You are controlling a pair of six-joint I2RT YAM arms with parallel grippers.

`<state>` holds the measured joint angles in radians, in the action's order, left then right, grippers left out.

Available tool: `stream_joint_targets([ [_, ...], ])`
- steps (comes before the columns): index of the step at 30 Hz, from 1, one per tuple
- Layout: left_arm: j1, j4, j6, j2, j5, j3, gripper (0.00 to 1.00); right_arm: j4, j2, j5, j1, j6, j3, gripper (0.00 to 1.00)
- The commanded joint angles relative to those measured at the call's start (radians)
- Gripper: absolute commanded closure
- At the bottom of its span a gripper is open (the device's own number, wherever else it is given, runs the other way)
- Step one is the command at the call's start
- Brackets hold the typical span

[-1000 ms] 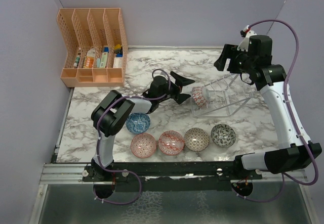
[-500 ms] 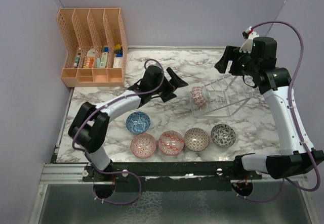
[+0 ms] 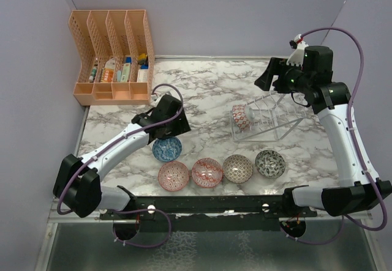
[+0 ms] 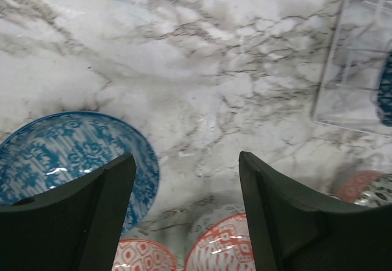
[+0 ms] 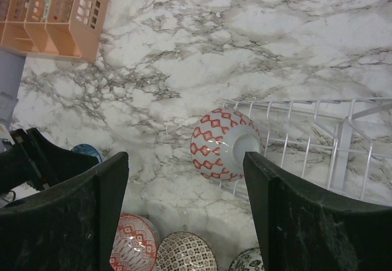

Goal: Load the bowls into the dish rack

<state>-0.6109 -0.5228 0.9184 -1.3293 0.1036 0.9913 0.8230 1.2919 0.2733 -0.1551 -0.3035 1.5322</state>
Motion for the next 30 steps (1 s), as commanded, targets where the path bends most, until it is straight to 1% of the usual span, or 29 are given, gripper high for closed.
stream_joint_targets([
  [1, -0.007, -0.046, -0.078, 0.006, 0.087, -0.071, 0.33, 0.010, 0.010, 0.047, 0.005, -0.023, 0.032, 0.24],
  [4, -0.011, -0.037, -0.098, -0.008, 0.093, -0.095, 0.39, 0.018, 0.002, 0.047, 0.005, -0.026, 0.032, 0.24],
  [7, -0.013, -0.017, -0.115, -0.021, 0.087, -0.114, 0.46, 0.025, -0.009, 0.039, 0.005, -0.026, 0.022, 0.24],
  [13, -0.016, 0.038, -0.125, -0.080, 0.041, -0.137, 0.47, 0.040, -0.034, 0.024, 0.005, -0.024, -0.001, 0.24],
  [23, -0.023, 0.086, -0.148, -0.188, 0.006, -0.117, 0.47, 0.053, -0.048, 0.016, 0.005, -0.017, -0.016, 0.24],
  [24, -0.024, 0.084, -0.152, -0.194, 0.004, -0.115, 0.49, 0.053, -0.049, 0.017, 0.005, -0.016, -0.018, 0.24],
  [28, -0.026, 0.070, -0.170, -0.200, 0.012, -0.113, 0.63, 0.052, -0.056, 0.018, 0.005, -0.017, -0.024, 0.24],
  [30, -0.026, 0.065, -0.176, -0.196, 0.015, -0.117, 0.64, 0.051, -0.059, 0.016, 0.005, -0.016, -0.026, 0.24],
])
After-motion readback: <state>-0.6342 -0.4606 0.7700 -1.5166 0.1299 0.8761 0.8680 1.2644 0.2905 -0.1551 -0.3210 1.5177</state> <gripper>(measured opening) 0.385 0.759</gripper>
